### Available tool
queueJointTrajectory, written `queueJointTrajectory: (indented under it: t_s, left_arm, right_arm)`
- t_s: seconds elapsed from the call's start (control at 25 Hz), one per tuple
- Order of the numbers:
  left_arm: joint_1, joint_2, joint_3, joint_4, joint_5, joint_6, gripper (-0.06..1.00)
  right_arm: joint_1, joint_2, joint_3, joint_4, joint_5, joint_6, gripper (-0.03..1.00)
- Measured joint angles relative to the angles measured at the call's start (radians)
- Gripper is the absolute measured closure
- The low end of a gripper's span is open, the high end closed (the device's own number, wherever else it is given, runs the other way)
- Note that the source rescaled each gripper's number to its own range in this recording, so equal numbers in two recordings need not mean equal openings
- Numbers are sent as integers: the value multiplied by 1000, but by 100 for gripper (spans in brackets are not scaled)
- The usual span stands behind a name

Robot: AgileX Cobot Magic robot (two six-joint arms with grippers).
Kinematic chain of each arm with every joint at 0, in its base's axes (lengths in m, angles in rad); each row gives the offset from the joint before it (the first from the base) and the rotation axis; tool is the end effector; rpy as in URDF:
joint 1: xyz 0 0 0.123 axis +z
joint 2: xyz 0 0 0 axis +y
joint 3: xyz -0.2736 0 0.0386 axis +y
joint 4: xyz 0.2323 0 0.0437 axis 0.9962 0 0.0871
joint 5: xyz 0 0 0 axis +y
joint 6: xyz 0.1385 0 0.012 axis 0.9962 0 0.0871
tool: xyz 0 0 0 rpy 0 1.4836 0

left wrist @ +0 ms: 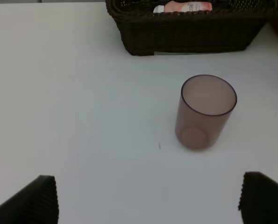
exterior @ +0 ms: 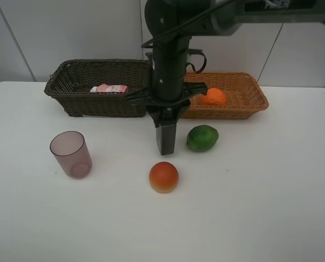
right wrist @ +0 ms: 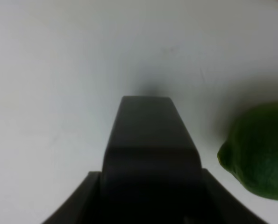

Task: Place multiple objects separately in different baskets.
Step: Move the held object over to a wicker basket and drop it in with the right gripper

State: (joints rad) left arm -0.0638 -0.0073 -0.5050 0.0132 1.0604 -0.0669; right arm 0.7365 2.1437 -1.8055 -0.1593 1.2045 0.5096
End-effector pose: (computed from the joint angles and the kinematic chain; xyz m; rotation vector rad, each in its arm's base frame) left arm 0.0317 -0.0004 0.2496 -0.0039 2.0323 -0.0665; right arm 0.3329 0.2740 0.1596 -0.4062 2.9304 -0.0834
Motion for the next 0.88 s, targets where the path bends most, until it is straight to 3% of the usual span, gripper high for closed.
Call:
queueJointTrajectory:
  t_s: [0.28,0.64,0.88]
  left_arm:
    - [0,0,0,0,0,0,-6]
    - [0,0,0,0,0,0,-6]
    - [0,0,0,0,0,0,-6]
  right_arm:
    - [17,-8,-197,17,16,-186,86]
    - [19,-12,-353,28,24,-257,86]
    - [19,-3,-359,-85,-122,-265,86]
